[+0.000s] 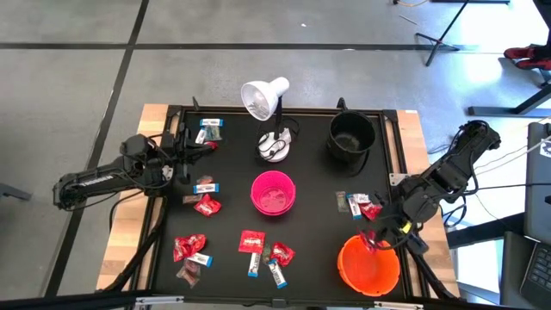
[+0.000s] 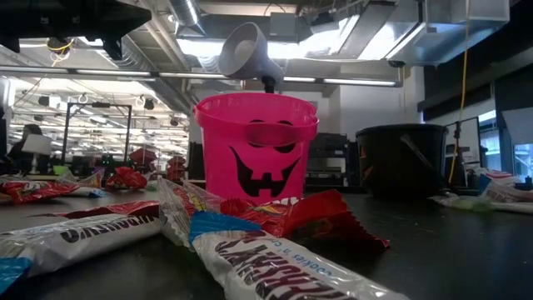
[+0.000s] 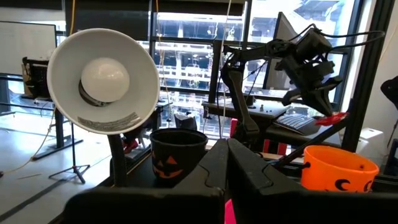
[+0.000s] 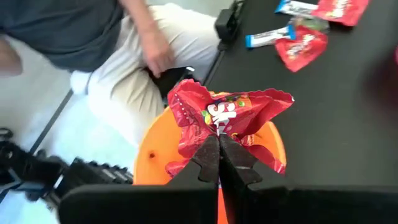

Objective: Sort candy
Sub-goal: Put the red candy into the orange bucket

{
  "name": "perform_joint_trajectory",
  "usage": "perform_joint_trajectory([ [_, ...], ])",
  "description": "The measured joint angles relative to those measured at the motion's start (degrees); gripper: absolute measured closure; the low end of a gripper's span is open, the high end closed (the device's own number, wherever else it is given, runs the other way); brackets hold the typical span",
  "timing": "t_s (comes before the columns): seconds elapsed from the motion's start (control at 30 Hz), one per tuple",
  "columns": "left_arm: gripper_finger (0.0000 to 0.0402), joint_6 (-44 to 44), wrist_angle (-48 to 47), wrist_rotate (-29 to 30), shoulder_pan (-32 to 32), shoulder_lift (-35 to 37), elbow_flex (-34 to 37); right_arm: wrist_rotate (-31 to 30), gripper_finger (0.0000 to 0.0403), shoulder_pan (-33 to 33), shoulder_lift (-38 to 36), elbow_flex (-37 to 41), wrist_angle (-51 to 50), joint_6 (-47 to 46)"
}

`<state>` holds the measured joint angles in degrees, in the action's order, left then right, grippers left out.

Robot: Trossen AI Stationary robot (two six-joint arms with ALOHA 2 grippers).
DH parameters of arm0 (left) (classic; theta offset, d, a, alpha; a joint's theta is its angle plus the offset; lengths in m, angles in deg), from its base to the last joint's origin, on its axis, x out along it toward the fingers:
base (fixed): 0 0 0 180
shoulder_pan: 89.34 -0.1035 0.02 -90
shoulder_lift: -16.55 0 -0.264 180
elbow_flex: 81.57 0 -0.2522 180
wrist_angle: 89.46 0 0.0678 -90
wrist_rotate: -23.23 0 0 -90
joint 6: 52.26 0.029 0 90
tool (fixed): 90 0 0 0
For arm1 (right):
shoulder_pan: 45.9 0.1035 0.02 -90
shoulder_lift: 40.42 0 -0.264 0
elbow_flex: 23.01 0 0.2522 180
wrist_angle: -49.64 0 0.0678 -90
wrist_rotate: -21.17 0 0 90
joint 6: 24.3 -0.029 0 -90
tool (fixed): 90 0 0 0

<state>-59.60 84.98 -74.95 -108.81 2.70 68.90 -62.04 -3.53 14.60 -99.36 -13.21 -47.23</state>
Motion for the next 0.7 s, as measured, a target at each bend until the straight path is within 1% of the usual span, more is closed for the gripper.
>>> perform_joint_trajectory([
  [0.37,0.04,0.0,0.02,0.0,-0.01,-0.01,0.0,0.3,0.0402,0.0,-0.02,0.0,-0.01,0.91],
  [0.47,0.04,0.0,0.01,0.0,-0.02,-0.01,0.0,0.66,0.0402,0.0,0.06,0.0,0.81,3.84],
  [0.57,0.04,0.0,0.0,0.0,0.0,0.0,0.0,2.92,0.0402,0.0,0.4,0.0,1.85,9.83],
  [0.7,0.04,0.0,0.0,0.0,-0.02,-0.02,-0.02,9.26,0.0402,0.02,1.28,0.0,1.39,14.14],
])
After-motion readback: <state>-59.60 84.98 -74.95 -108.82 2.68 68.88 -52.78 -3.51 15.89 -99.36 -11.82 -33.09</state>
